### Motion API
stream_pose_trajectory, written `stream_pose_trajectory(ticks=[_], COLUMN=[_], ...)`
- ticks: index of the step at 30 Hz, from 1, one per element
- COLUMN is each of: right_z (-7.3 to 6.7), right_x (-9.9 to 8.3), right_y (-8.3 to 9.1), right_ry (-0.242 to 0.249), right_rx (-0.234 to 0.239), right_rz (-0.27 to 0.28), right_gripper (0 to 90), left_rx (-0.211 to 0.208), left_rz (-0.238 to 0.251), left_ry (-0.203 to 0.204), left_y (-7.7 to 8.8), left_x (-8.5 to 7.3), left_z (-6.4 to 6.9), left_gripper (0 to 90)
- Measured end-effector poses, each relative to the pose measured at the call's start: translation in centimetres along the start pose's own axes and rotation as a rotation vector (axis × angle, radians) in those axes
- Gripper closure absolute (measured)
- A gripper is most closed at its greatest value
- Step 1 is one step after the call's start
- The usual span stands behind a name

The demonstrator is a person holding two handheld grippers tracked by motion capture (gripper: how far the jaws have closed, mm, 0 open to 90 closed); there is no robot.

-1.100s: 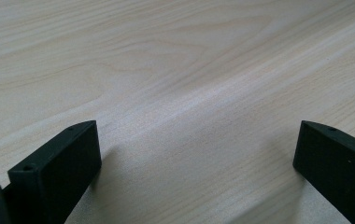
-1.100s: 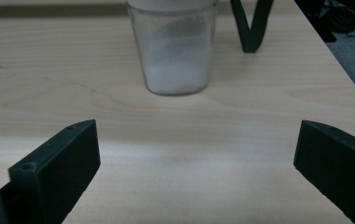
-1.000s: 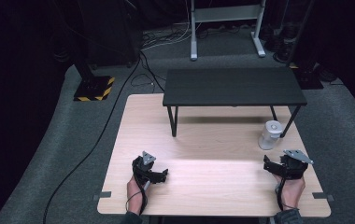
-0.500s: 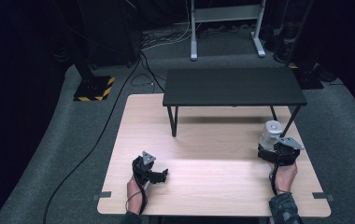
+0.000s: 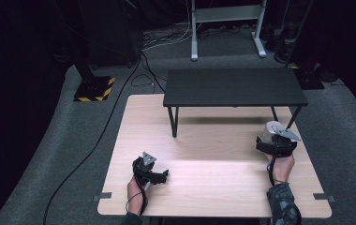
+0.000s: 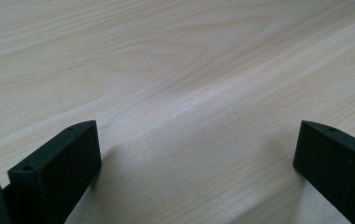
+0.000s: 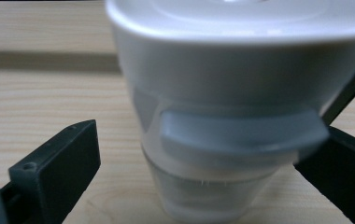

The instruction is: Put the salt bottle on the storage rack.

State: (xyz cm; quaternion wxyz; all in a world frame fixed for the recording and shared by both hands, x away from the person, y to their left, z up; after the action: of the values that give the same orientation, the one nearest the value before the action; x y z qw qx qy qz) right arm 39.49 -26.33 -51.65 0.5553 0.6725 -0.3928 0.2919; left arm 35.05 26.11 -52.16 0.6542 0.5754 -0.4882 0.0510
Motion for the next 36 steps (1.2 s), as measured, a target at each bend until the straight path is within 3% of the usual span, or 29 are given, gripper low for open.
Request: stream_pose_trajectory(ticks=[1,2,3,5,20,36], right_z=[0.2,0.0,0.1,-0.4,-0.5,-0.3], right_x=[-0.1,-0.3,-0.5,-0.8,-1.0,-0.2], right_y=[0.0,-0.1,-0.2,0.0,0.7,3.5], right_ry=[-0.007,-0.02,-0.009,0.01,0.018,0.031], right_rx=[0.006,-0.023,-0.021,-0.042,-0.045,-0.03], right_rz=[0.005,0.011,0.023,0.037,0.037,0.05], right_gripper=[24.6,28.4,29.1,29.4,29.5,29.4], left_rx=[0.0,0.0,0.0,0.0,0.0,0.0], left_rz=[0.0,0.0,0.0,0.0,0.0,0.0], left_ry=[0.0,0.0,0.0,0.0,0.0,0.0], left_y=[0.0,0.0,0.0,0.0,0.0,0.0], left_x=[0.0,0.0,0.0,0.0,0.0,0.0], left_z=[0.0,0.0,0.0,0.0,0.0,0.0], left_gripper=[0.4,0.4,0.4,0.4,0.4,0.4])
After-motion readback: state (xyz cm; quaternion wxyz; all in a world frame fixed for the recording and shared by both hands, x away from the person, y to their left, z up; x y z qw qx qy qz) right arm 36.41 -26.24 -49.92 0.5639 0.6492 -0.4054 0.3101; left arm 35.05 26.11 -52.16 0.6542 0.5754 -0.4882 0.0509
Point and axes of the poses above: each handheld gripper's, and its own axes: y roughly backward along the jaws, x roughly out of its top, z roughly to its right, the point moved 7 cm from there along -y, roughly forward along the jaws, and after that the axes turned 10 degrees about -y, right-handed, at the moved point
